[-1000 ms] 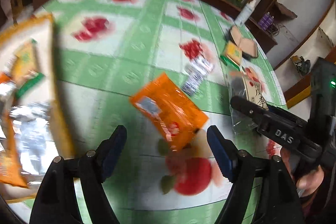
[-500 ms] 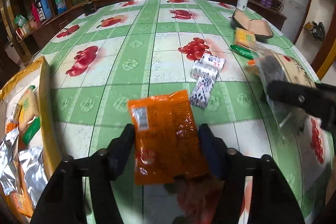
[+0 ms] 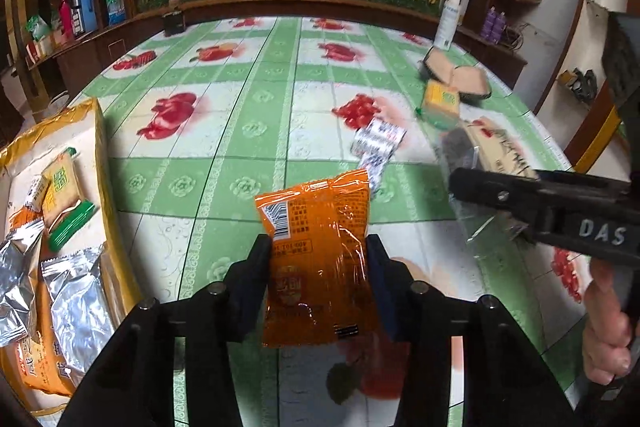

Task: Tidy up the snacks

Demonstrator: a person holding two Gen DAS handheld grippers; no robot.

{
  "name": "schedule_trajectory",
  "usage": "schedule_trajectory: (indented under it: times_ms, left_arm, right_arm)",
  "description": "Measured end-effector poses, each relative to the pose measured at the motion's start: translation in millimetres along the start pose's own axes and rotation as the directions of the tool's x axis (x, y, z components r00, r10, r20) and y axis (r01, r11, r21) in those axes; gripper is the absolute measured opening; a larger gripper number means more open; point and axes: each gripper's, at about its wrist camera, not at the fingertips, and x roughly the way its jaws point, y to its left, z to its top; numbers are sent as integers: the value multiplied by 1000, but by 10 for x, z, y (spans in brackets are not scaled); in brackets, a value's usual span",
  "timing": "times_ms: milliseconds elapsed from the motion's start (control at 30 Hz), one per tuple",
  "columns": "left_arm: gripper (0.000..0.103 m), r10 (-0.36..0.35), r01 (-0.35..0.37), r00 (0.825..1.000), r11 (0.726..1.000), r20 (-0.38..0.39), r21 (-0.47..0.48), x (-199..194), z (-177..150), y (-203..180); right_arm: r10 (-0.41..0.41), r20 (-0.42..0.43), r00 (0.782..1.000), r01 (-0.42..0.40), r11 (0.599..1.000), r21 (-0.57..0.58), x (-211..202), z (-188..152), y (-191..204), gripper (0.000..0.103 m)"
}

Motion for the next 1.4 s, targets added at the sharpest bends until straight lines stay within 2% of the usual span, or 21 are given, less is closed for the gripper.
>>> schedule_trajectory:
  times_ms: [167,933,1200,1400]
  left_arm:
    - [46,-36,36,999,999,25,-12,-43,77,-27]
    - [46,-31,33,998,999,47,-22,-120,175,-50]
    - [46,-24,28,997,998,80,-51,-277,212,101]
    - [46,-15,23,994,997,109,-79,-396,217,278]
  right_arm:
    - [-20,40,999,20,1000,-3,-43,11,13,50]
    - [4,50,999,-5,1000,23,-83,29,-36,50]
    - [9,57,998,-9,1000,-1,-76,18,58,50]
    - [50,53,997,-50,999,-1,-42,2,227,51]
